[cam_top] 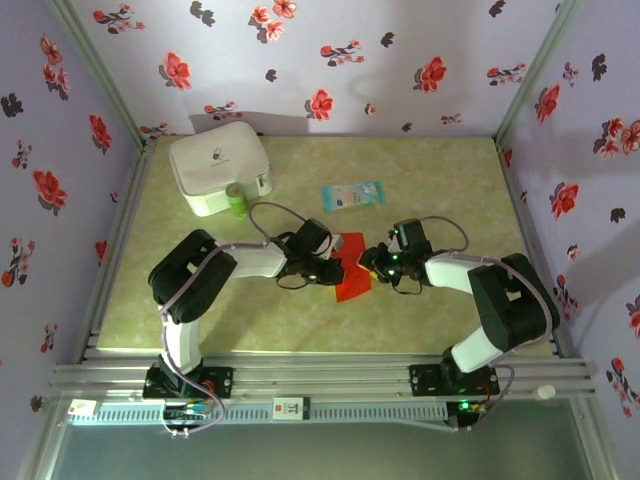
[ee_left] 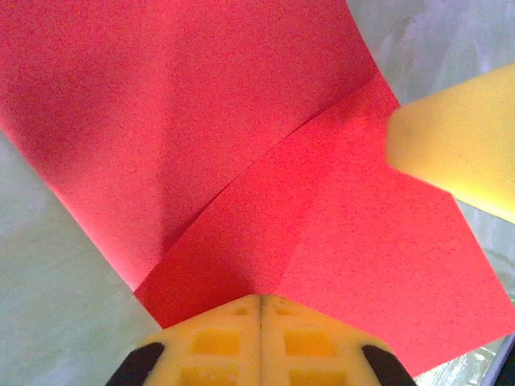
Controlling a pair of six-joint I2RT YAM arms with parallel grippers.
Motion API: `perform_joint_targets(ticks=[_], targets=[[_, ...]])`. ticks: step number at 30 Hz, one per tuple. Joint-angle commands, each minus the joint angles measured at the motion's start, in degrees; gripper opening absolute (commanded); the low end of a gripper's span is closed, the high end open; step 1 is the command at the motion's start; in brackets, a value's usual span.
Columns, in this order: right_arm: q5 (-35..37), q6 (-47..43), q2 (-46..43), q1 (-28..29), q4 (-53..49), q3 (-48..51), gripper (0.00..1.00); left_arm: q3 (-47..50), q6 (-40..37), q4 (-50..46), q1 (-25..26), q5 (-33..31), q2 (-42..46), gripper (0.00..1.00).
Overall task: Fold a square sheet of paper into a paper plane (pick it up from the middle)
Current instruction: Turn over the paper at the center of the table.
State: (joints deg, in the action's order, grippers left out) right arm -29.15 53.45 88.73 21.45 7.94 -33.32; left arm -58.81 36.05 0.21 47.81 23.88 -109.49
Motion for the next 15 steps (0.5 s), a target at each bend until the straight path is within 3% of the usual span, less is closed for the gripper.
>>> perform_joint_targets(ticks=[1,15], targets=[[-0.71,0.88,0.89,-0.73,3.81,1.32,0.3,1.3,0.9,0.29,-0.48,0.4,2.12,0.0],[-2.53,-0.18,3.34,-1.68,7.74,2.25,0.15,2.36,1.89,1.66,-0.69,0.44,3.2,0.0]])
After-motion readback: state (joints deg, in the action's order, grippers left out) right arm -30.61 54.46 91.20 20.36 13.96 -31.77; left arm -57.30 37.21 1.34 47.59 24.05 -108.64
